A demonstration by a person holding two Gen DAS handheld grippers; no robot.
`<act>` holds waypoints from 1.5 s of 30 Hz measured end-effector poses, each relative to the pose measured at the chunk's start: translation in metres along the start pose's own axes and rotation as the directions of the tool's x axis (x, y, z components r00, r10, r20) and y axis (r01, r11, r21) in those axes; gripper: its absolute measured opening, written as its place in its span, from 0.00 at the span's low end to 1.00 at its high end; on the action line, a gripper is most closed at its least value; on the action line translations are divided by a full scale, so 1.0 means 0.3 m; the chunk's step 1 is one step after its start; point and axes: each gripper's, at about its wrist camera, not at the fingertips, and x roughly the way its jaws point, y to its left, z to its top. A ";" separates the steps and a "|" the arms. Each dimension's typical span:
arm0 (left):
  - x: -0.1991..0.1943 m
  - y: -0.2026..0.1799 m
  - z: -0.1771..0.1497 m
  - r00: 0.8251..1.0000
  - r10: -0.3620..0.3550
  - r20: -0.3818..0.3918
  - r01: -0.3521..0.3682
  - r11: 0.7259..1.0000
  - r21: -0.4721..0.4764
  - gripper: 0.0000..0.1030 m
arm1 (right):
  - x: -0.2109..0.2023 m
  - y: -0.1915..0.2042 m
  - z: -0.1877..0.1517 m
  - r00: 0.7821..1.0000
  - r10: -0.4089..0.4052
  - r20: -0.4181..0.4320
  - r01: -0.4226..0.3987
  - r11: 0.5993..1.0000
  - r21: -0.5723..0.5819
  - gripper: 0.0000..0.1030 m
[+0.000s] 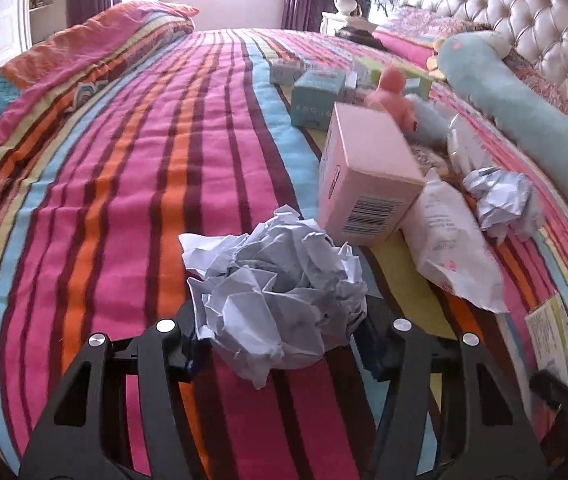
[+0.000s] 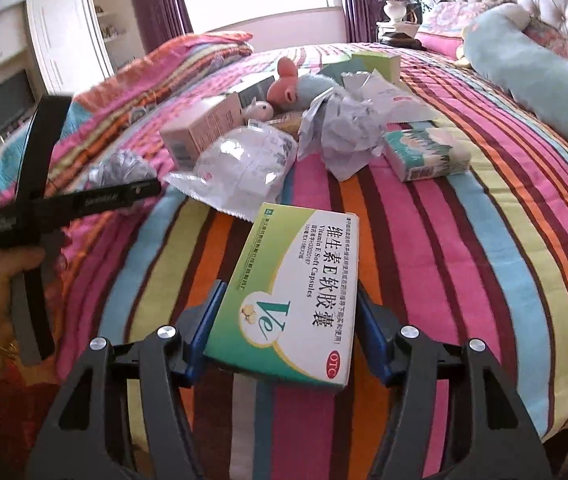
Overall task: Collect trash
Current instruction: 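Grasp crumpled white paper with the left tool while the right tool grasps the green Ve box, then release the crumpled paper and Ve box into the wastebasket with both tools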
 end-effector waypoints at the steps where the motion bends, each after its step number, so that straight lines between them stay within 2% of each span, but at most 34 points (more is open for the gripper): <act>1: -0.029 -0.006 0.003 1.000 -0.003 0.014 0.003 1.000 -0.001 0.56 | -0.014 -0.005 0.002 1.000 0.010 0.004 -0.010 1.000 0.006 0.57; 3: -0.112 -0.014 -0.015 0.998 -0.025 0.052 0.025 1.000 0.003 0.56 | -0.069 -0.016 -0.004 0.999 0.043 0.016 -0.043 0.999 0.018 0.57; 6: -0.289 -0.059 -0.096 0.988 -0.092 0.121 0.084 0.994 0.067 0.56 | -0.175 -0.031 -0.057 0.996 0.093 0.017 -0.092 0.996 -0.005 0.57; 9: -0.477 -0.141 -0.250 0.975 -0.165 0.152 0.140 0.978 0.157 0.56 | -0.290 -0.061 -0.150 0.988 0.152 0.002 -0.152 0.988 0.005 0.57; 11: -0.553 -0.193 -0.351 0.968 -0.210 0.139 0.181 0.964 0.197 0.56 | -0.365 -0.083 -0.223 0.986 0.165 -0.005 -0.165 0.986 0.012 0.57; 13: -0.608 -0.252 -0.485 0.957 -0.280 0.081 0.258 0.943 0.209 0.56 | -0.424 -0.097 -0.294 0.989 0.146 -0.022 -0.145 0.989 0.016 0.57; 15: -0.604 -0.316 -0.630 0.939 -0.343 -0.018 0.340 0.920 0.194 0.56 | -0.454 -0.109 -0.369 0.991 0.125 -0.055 -0.123 0.992 0.035 0.57; 18: -0.513 -0.395 -0.818 0.932 -0.323 -0.163 0.352 0.916 0.195 0.56 | -0.422 -0.128 -0.505 0.980 0.122 -0.154 -0.111 0.990 0.082 0.57; 20: -0.395 -0.442 -0.967 0.910 -0.299 -0.288 0.356 0.919 0.171 0.56 | -0.328 -0.150 -0.626 0.954 0.150 -0.259 -0.110 0.981 0.161 0.57; 21: -0.318 -0.469 -1.048 0.893 -0.263 -0.365 0.343 0.923 0.176 0.56 | -0.272 -0.158 -0.682 0.936 0.160 -0.313 -0.103 0.976 0.192 0.57; 23: -0.232 -0.492 -1.127 0.855 -0.229 -0.465 0.342 0.924 0.174 0.56 | -0.177 -0.163 -0.788 0.894 0.178 -0.412 -0.081 0.967 0.244 0.57; 24: -0.200 -0.498 -1.151 0.830 -0.235 -0.506 0.361 0.917 0.168 0.56 | -0.142 -0.161 -0.826 0.871 0.205 -0.446 -0.088 0.959 0.269 0.57; 25: -0.184 -0.499 -1.155 0.818 -0.234 -0.526 0.368 0.915 0.164 0.56 | -0.118 -0.159 -0.847 0.853 0.225 -0.471 -0.092 0.953 0.288 0.57; 26: -0.173 -0.500 -1.155 0.816 -0.225 -0.532 0.365 0.915 0.173 0.56 | -0.099 -0.157 -0.859 0.841 0.238 -0.486 -0.096 0.949 0.299 0.57; 27: -0.169 -0.504 -1.155 0.818 -0.215 -0.534 0.362 0.913 0.187 0.56 | -0.089 -0.153 -0.858 0.837 0.240 -0.492 -0.098 0.950 0.297 0.57; 30: -0.145 -0.516 -1.164 0.798 -0.219 -0.562 0.377 0.908 0.182 0.56 | -0.066 -0.140 -0.840 0.843 0.192 -0.503 -0.074 0.966 0.246 0.57; 34: -0.104 -0.521 -1.157 0.780 -0.198 -0.594 0.368 0.913 0.178 0.64 | -0.047 -0.140 -0.865 0.830 0.192 -0.524 -0.068 0.967 0.246 0.59; 37: -0.085 -0.543 -1.176 0.787 -0.171 -0.593 0.343 0.920 0.190 0.88 | -0.033 -0.159 -0.880 0.822 0.177 -0.541 -0.044 0.968 0.249 0.77; 38: -0.088 -0.541 -1.181 0.793 -0.162 -0.587 0.334 0.922 0.197 0.88 | -0.028 -0.160 -0.876 0.824 0.166 -0.542 -0.033 0.968 0.247 0.79; 45: -0.080 -0.533 -1.169 0.797 -0.174 -0.578 0.337 0.923 0.186 0.88 | -0.043 -0.193 -0.889 0.828 0.141 -0.542 -0.003 0.969 0.247 0.79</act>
